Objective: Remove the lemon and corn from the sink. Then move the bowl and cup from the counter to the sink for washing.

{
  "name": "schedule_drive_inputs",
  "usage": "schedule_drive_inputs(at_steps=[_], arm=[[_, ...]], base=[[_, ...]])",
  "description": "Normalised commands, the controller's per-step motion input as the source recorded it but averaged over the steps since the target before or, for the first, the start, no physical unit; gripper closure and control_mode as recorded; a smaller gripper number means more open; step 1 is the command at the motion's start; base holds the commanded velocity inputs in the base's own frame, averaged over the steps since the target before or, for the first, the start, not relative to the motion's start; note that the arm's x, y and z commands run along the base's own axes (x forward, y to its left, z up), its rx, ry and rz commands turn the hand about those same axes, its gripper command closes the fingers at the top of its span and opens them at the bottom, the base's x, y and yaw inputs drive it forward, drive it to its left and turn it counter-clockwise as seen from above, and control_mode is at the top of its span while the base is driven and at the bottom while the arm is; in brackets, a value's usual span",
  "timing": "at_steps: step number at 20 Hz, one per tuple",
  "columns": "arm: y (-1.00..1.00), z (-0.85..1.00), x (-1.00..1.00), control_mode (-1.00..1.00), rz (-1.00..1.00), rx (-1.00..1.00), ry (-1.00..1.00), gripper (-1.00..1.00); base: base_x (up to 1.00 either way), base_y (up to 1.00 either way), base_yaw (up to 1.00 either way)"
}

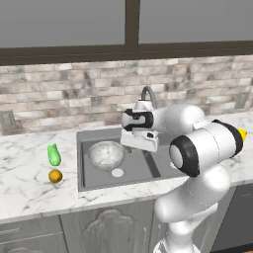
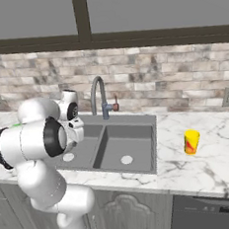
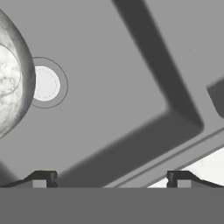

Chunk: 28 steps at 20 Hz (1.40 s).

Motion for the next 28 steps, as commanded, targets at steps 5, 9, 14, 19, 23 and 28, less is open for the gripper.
schedule_drive_inputs(at_steps=[5,9,14,19,23,28], arm=[[-0.24,0.15,-0.27,-1.0,0.06,0.0,0.0,-1.0],[-0.26,0.14,-0.25,-1.0,0.06,0.0,0.0,-1.0],[-0.27,0.12,-0.24,-1.0,0.08,0.0,0.0,-1.0],[-0.28,0.1,-0.24,-1.0,0.09,0.0,-0.02,-1.0],[-0.31,0.09,-0.2,-1.0,0.09,0.0,-0.04,-1.0],[-0.34,0.11,-0.13,-1.0,0.1,0.0,-0.01,-1.0]], base=[[0.0,0.0,0.0],[0.0,0.0,0.0],[0.0,0.0,0.0],[0.0,0.0,0.0],[0.0,0.0,0.0],[0.0,0.0,0.0]])
